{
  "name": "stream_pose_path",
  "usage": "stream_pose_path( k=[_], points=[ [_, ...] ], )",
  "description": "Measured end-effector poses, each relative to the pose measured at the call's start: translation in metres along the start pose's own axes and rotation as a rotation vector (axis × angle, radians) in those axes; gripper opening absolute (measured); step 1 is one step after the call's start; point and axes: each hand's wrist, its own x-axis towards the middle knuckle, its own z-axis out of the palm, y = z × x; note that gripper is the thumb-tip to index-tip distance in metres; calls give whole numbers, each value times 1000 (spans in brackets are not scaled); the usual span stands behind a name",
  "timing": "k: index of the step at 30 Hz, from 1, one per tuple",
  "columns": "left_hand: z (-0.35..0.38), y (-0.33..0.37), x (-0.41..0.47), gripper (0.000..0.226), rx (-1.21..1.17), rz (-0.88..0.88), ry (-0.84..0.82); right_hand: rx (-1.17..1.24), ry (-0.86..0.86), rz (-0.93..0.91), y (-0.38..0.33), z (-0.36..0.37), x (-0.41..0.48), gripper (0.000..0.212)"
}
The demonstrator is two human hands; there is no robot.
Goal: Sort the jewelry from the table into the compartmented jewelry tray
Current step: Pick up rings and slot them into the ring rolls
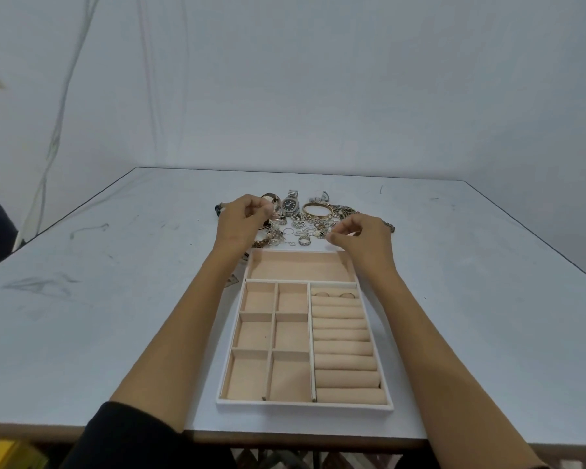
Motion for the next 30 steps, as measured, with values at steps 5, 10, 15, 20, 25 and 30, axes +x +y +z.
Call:
stream_pose_path(
  k=[5, 10, 15, 20, 25, 30],
  points=[
    [0, 8, -3, 6, -56, 41, -10, 68, -215, -51, -19, 15, 3, 13],
    [5, 14, -5, 4, -35, 83, -10, 130, -394, -74, -40, 34, 11, 15],
    [7, 13, -3, 6, -10, 109, 25, 217, -338, -33, -37, 42, 12, 15],
    [6, 8, 1, 6, 42, 82, 110, 188, -243, -2, -29, 38, 17, 15],
    [3, 3, 1, 7, 82, 47, 138, 40, -180, -9, -19, 40, 19, 13],
    [3, 0, -2, 17, 130, 67, 76, -89, -162, -76, -17, 38, 21, 15]
  ],
)
